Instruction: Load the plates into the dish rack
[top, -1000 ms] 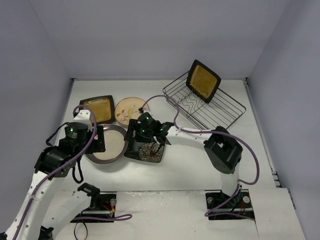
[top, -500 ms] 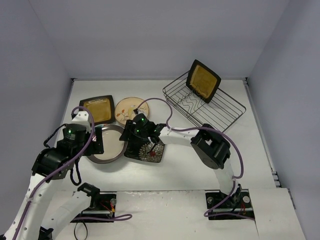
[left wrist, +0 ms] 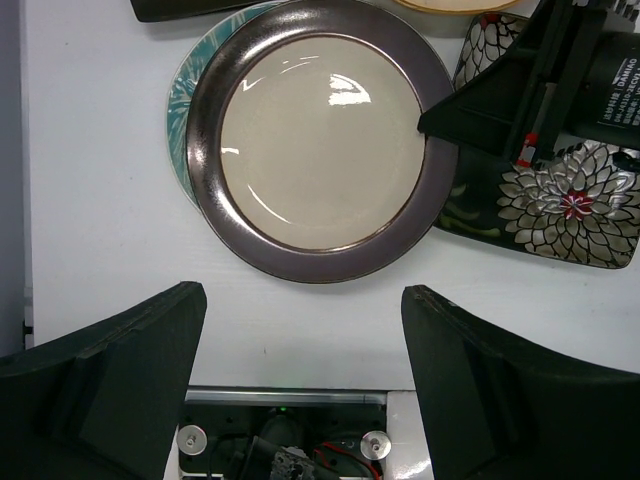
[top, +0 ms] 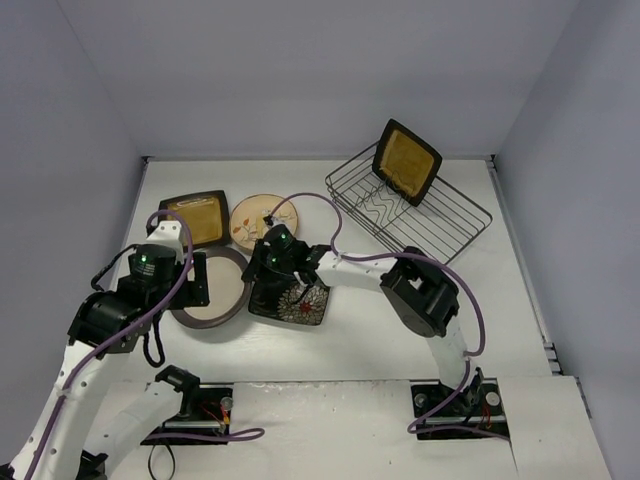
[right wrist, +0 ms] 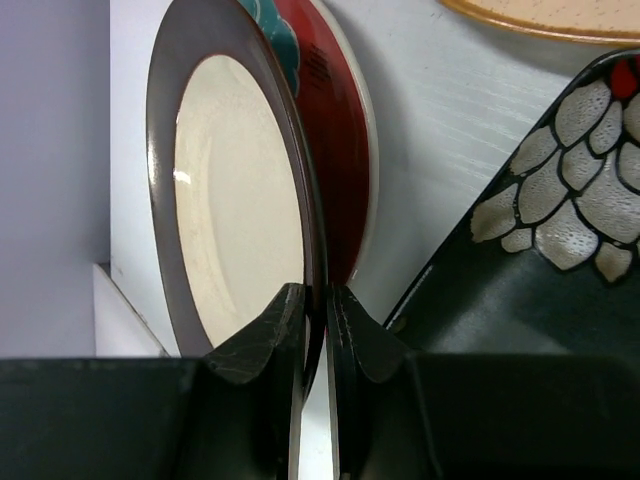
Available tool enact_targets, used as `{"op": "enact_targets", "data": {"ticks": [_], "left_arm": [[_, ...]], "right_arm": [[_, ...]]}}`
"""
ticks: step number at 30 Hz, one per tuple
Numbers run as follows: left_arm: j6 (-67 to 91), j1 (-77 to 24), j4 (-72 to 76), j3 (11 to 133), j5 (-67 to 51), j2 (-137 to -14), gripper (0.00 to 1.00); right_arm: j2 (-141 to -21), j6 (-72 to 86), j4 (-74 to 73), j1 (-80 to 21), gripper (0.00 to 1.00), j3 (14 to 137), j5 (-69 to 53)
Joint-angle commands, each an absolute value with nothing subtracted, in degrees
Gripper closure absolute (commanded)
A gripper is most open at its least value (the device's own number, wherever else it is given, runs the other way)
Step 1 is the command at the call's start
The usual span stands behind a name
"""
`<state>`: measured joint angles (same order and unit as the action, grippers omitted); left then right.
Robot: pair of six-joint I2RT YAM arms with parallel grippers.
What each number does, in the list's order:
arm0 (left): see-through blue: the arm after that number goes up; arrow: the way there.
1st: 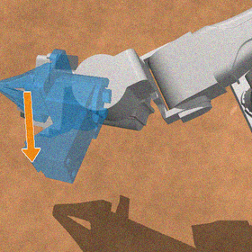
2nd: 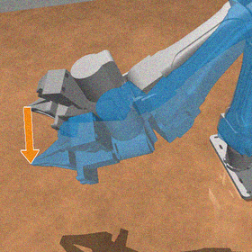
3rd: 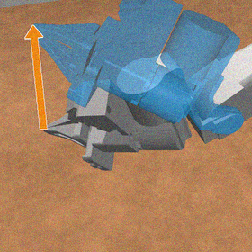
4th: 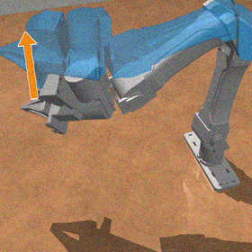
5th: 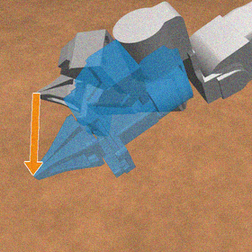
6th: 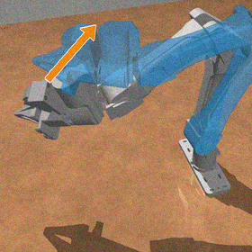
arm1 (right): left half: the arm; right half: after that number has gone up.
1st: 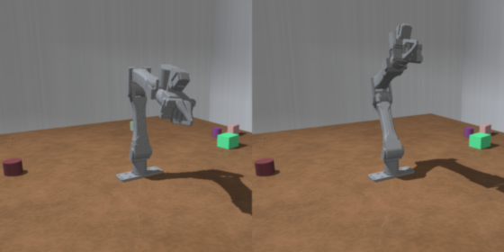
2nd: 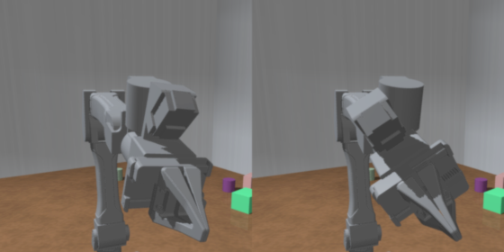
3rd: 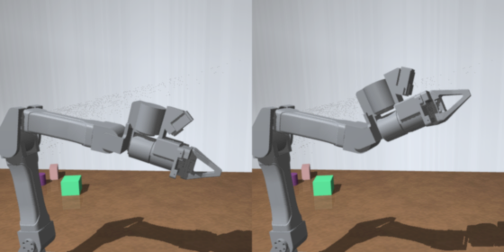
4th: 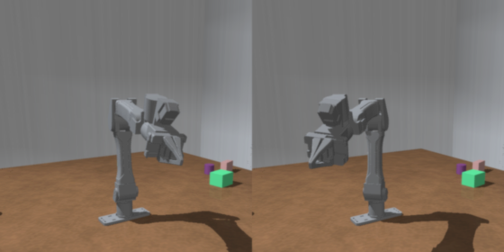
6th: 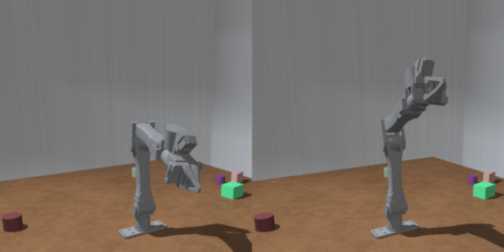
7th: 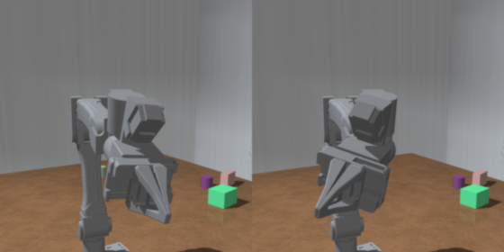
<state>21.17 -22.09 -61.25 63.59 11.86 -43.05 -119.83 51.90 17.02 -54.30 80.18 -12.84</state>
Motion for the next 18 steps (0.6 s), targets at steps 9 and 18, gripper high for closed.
{"op": "enact_targets", "data": {"ticks": [9,18], "left_arm": [[19.9,-22.3,-56.7,66.6,12.8,-45.0,0.20],[20.0,-22.3,-54.0,66.1,12.0,-46.7,0.20]], "right_arm": [[-103.7,26.8,7.3,-50.6,1.00,93.1,-11.5],[-93.4,4.7,0.3,-44.5,1.00,98.3,-7.8]]}}
